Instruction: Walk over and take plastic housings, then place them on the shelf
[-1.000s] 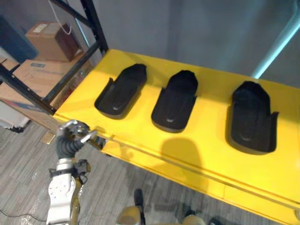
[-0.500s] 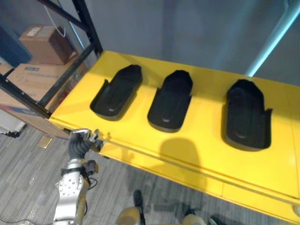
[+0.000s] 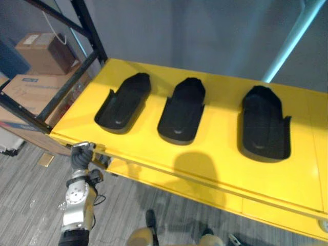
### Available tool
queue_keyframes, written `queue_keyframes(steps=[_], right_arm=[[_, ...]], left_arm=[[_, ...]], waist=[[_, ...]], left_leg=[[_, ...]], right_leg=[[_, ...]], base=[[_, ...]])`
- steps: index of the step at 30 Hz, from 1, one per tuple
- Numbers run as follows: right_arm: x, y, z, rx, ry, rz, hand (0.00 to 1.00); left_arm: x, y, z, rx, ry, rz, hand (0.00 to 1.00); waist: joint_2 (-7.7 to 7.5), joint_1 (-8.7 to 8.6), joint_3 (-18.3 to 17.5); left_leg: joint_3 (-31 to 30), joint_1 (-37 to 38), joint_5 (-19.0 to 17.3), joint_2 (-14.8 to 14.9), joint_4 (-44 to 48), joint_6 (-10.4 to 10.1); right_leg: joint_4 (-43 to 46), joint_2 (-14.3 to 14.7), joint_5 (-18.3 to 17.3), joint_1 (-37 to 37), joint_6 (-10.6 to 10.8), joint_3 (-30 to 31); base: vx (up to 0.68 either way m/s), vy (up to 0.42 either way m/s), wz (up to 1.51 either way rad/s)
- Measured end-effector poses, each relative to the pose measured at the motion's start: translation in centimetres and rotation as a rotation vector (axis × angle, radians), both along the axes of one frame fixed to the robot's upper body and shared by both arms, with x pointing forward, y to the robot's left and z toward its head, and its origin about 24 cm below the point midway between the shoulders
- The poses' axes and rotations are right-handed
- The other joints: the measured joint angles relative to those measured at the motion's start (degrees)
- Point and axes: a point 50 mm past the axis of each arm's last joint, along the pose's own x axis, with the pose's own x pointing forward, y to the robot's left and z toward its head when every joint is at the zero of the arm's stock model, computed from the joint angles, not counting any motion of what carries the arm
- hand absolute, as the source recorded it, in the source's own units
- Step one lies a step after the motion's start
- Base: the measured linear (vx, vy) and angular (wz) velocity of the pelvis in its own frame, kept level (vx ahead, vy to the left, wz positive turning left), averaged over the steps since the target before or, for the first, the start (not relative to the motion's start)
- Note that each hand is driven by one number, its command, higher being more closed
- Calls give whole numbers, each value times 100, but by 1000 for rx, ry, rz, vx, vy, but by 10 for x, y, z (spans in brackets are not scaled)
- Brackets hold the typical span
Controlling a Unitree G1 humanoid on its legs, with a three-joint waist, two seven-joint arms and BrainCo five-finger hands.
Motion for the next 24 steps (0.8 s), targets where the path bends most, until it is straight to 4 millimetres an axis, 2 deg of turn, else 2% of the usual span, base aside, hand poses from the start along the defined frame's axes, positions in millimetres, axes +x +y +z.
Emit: queue_keyframes(steps=[2, 5, 10, 24], right_arm=[[2, 0, 0, 1, -1, 5, 0], [5, 0, 1, 1, -9, 7, 0], [7, -1, 1, -6, -17, 12, 0], [10, -3, 3, -17, -26, 21, 0]], left_arm=[[4, 3, 11, 27, -46, 1, 100], [6, 6, 16, 42, -62, 2, 100], [5, 16, 14, 40, -52, 39, 100], [14, 17, 14, 12, -29, 8, 100]], waist=[[-3, -17, 2], [-6, -17, 3], [-17, -13, 10], [-67, -15, 42]], left_leg=[[11, 1, -5, -6, 0, 7], [35, 20, -6, -6, -1, 9], [139, 79, -34, -1, -2, 6], [158, 82, -94, -1, 0, -21]], right_leg=[[-11, -4, 15, 0, 2, 15], [-11, -5, 12, 0, -5, 56], [-19, -14, 2, 1, -20, 123], [-20, -13, -22, -4, -59, 129]], base=[[0, 0, 0], [-10, 8, -3], [-9, 12, -9], [12, 3, -1]])
